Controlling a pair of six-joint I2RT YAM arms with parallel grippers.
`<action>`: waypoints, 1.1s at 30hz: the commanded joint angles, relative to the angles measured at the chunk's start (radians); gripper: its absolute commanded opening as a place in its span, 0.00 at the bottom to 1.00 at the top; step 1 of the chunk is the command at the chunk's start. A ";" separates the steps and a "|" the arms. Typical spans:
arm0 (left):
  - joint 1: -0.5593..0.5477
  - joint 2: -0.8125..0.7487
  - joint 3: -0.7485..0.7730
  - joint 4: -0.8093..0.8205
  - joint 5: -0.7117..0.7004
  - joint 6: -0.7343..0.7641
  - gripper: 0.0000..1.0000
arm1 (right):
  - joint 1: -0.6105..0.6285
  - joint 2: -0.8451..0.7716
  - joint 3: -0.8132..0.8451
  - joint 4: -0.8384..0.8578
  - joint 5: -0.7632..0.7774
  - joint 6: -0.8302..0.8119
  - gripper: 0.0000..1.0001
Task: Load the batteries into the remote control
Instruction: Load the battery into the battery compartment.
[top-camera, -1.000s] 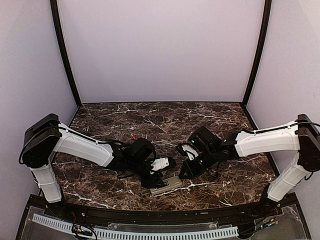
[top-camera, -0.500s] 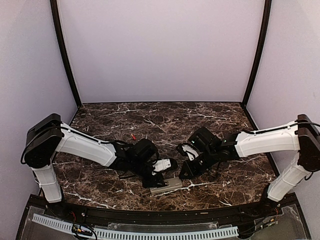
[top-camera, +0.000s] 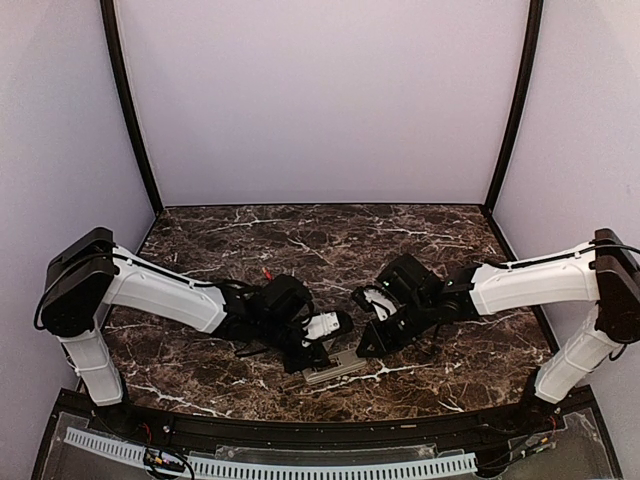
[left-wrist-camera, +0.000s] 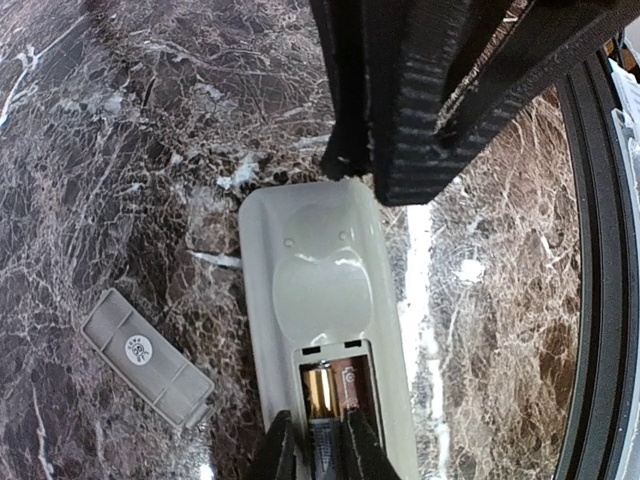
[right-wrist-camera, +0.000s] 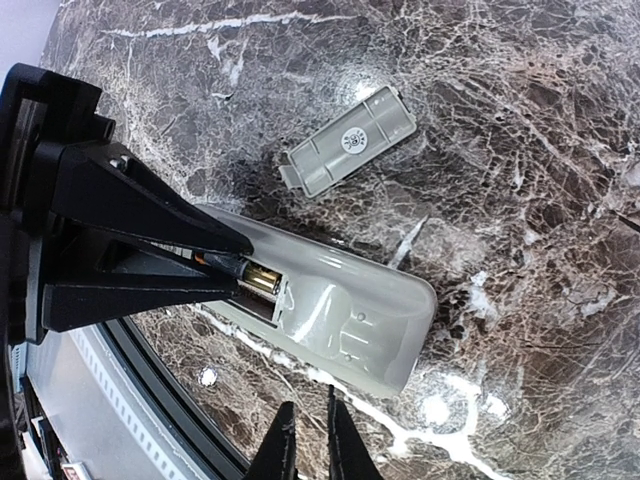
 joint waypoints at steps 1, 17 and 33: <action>-0.006 -0.001 -0.038 -0.049 0.002 -0.012 0.18 | -0.002 -0.006 -0.016 0.020 -0.005 0.005 0.11; -0.018 -0.089 -0.070 0.018 0.007 -0.052 0.48 | -0.002 0.011 -0.012 0.039 -0.014 0.010 0.11; -0.026 -0.339 -0.277 0.079 -0.046 -0.142 0.21 | -0.032 0.120 0.076 0.035 -0.011 -0.028 0.10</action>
